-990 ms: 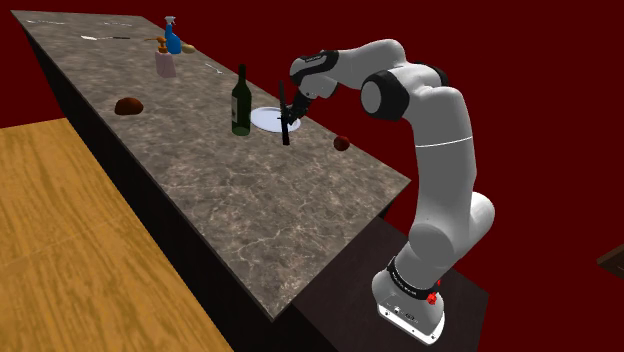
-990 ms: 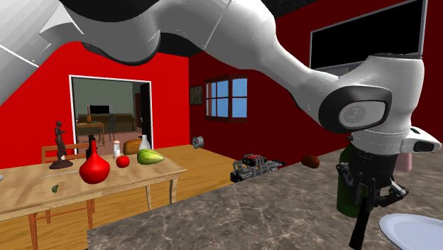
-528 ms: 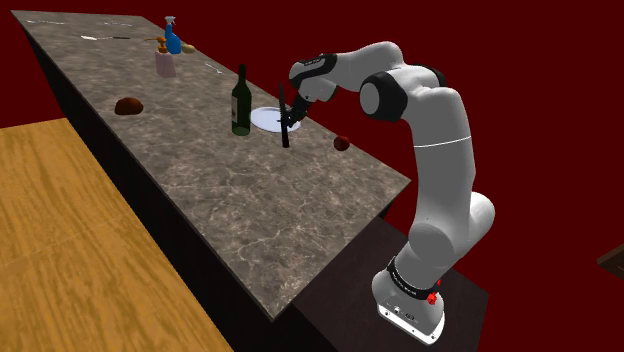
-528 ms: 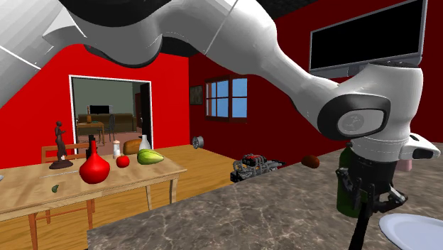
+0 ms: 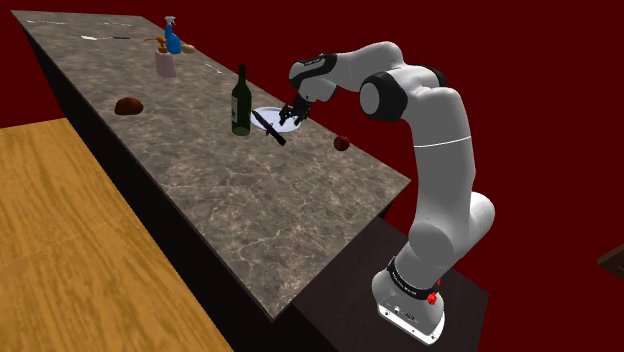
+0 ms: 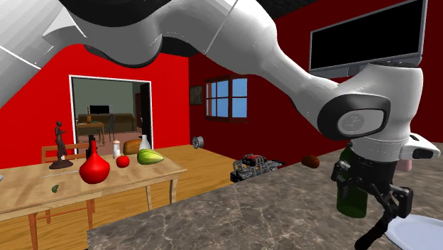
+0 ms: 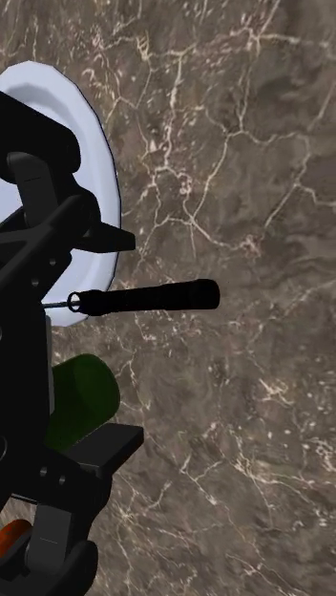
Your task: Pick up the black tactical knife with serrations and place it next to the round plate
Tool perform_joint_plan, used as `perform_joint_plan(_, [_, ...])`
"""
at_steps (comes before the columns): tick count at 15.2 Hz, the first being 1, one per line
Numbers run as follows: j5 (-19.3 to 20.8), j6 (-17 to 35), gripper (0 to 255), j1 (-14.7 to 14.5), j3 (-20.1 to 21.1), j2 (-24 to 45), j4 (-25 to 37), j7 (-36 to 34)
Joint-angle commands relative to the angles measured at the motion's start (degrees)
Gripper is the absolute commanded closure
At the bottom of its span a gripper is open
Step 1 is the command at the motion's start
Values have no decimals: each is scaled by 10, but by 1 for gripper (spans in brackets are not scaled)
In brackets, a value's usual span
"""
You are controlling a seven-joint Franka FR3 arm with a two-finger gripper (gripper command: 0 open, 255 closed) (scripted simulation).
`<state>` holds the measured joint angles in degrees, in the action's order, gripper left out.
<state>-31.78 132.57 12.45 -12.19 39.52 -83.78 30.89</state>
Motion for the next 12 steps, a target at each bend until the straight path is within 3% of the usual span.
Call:
perform_joint_plan(1, [4,-9,0,0,-4,-15,-7,-1])
perform_joint_plan(4, [15,-36,0,1,-13,-54,-20,-6])
perform_joint_plan(12, [15,-36,0,1,-13,-54,-20,-6])
